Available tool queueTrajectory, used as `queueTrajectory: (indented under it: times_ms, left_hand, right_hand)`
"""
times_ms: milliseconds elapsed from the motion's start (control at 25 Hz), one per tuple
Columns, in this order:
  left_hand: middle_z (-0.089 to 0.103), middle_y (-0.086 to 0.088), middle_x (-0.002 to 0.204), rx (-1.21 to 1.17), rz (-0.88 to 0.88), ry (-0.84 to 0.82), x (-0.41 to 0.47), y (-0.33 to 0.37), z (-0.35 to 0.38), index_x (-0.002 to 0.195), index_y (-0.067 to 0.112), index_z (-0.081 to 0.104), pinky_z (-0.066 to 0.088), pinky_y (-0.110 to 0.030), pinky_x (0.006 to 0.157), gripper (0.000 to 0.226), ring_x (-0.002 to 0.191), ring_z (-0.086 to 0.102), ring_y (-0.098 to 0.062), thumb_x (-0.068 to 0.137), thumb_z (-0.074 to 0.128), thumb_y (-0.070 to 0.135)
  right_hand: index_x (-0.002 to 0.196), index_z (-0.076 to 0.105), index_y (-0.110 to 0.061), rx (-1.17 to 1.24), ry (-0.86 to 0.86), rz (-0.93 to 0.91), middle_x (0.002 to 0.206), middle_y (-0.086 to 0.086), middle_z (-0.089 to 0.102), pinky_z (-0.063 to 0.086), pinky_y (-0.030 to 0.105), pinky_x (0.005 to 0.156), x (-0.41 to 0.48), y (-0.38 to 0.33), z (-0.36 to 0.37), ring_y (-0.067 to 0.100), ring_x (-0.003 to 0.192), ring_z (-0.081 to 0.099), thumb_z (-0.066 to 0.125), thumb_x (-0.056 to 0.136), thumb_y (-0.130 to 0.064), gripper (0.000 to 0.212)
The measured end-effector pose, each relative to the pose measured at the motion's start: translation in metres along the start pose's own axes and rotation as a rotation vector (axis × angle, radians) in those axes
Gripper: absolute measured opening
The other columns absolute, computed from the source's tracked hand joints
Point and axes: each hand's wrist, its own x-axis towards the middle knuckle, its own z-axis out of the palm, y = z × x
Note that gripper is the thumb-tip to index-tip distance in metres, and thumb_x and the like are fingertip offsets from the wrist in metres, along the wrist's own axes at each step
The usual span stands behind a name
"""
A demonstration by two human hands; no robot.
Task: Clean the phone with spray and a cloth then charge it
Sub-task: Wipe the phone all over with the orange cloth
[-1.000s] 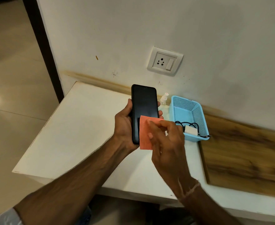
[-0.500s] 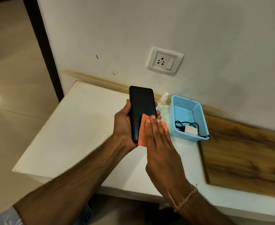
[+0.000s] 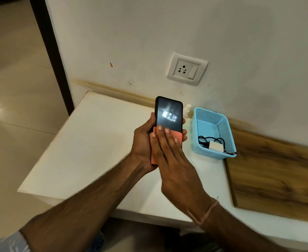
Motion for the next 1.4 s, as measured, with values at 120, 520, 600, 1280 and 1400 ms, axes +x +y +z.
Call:
queueTrajectory:
  times_ms: [120, 520, 600, 1280, 1400]
  left_hand:
    - [0.07, -0.015, 0.117, 0.023, 0.042, -0.036, 0.0, 0.0, 0.0, 0.121, 0.005, 0.07, 0.057, -0.038, 0.09, 0.067, 0.104, 0.069, -0.028, 0.093, 0.042, 0.059]
    - [0.057, -0.019, 0.131, 0.04, 0.0, -0.031, 0.002, 0.005, -0.002, 0.147, 0.003, 0.044, 0.038, -0.043, 0.108, 0.081, 0.116, 0.057, -0.032, 0.094, 0.039, 0.065]
    - [0.062, -0.016, 0.132, 0.044, 0.05, -0.004, 0.002, -0.003, -0.001, 0.139, 0.009, 0.057, 0.046, -0.042, 0.104, 0.067, 0.12, 0.06, -0.031, 0.098, 0.039, 0.06]
    - [0.075, -0.006, 0.112, 0.221, 0.188, 0.122, -0.007, -0.002, 0.012, 0.108, 0.024, 0.079, 0.059, -0.033, 0.077, 0.05, 0.1, 0.073, -0.023, 0.093, 0.042, 0.054]
    - [0.068, -0.011, 0.129, 0.214, 0.179, 0.109, -0.009, -0.002, 0.013, 0.125, 0.018, 0.07, 0.056, -0.038, 0.09, 0.053, 0.116, 0.066, -0.029, 0.1, 0.038, 0.052]
  right_hand:
    - [0.152, 0.005, -0.004, 0.036, -0.008, 0.158, 0.161, 0.012, 0.001, 0.014, 0.045, 0.12, -0.002, 0.012, -0.005, 0.027, 0.149, -0.001, 0.036, 0.075, 0.006, 0.084]
    - [0.151, -0.014, -0.016, 0.233, -0.197, 0.017, 0.159, 0.0, -0.02, -0.001, 0.038, 0.121, 0.017, -0.006, -0.023, 0.014, 0.146, -0.022, 0.066, 0.062, -0.021, 0.12]
    - [0.152, -0.014, -0.015, 0.249, -0.169, 0.143, 0.159, 0.001, -0.022, -0.003, 0.036, 0.121, 0.051, 0.012, -0.037, 0.012, 0.144, -0.024, 0.061, 0.068, -0.027, 0.113]
    - [0.152, 0.009, -0.008, 0.226, 0.186, 0.228, 0.16, 0.002, -0.002, -0.006, 0.032, 0.121, 0.064, 0.014, -0.026, 0.016, 0.148, -0.008, 0.028, 0.101, -0.019, 0.056]
    - [0.152, 0.013, -0.009, 0.195, 0.185, 0.08, 0.16, 0.001, 0.001, 0.002, 0.033, 0.122, 0.067, 0.018, -0.03, 0.014, 0.148, -0.005, 0.034, 0.1, -0.012, 0.057]
